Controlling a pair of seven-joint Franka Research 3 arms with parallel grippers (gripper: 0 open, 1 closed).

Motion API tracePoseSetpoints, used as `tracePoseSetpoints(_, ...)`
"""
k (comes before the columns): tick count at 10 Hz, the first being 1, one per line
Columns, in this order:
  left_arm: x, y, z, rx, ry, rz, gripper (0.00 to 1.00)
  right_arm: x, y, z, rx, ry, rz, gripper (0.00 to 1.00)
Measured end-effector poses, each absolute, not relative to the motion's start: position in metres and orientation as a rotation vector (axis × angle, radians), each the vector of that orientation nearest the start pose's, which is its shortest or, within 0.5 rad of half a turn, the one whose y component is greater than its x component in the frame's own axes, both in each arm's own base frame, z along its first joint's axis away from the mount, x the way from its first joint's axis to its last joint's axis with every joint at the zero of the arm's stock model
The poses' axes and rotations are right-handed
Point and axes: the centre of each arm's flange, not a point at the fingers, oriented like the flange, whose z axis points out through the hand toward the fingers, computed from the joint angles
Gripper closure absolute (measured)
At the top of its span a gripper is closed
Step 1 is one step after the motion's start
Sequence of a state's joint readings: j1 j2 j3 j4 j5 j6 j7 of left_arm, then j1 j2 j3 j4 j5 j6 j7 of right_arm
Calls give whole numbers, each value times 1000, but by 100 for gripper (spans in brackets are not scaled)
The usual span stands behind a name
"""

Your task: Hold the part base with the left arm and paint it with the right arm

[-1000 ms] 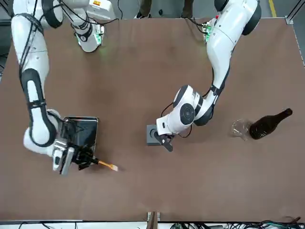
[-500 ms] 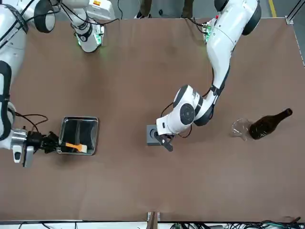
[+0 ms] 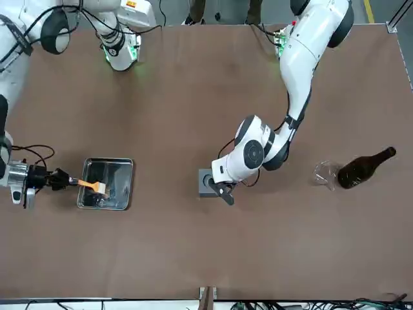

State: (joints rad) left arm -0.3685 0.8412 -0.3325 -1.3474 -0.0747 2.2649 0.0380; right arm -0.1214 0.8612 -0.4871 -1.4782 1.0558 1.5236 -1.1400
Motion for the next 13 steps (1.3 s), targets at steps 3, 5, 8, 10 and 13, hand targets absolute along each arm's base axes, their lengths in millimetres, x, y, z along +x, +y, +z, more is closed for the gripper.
tracePoseSetpoints(3,609,-439,251,-3320,981,-19,96,603,-268,183,-2269,-165,-75,96)
tracePoseSetpoints(5,609,-439,251,-3320,982,-19,96,603,-278,189,-2290,-159,-85,96)
tracePoseSetpoints(8,609,-439,251,-3320,981,-19,96,598,-279,171,-2287,-140,-52,95)
tracePoseSetpoints(10,609,-439,252,-3320,981,-20,96,595,-281,164,-2286,-125,-34,93)
tracePoseSetpoints(13,620,-432,286,-3327,969,-92,96,593,-286,163,-2298,-116,-31,84)
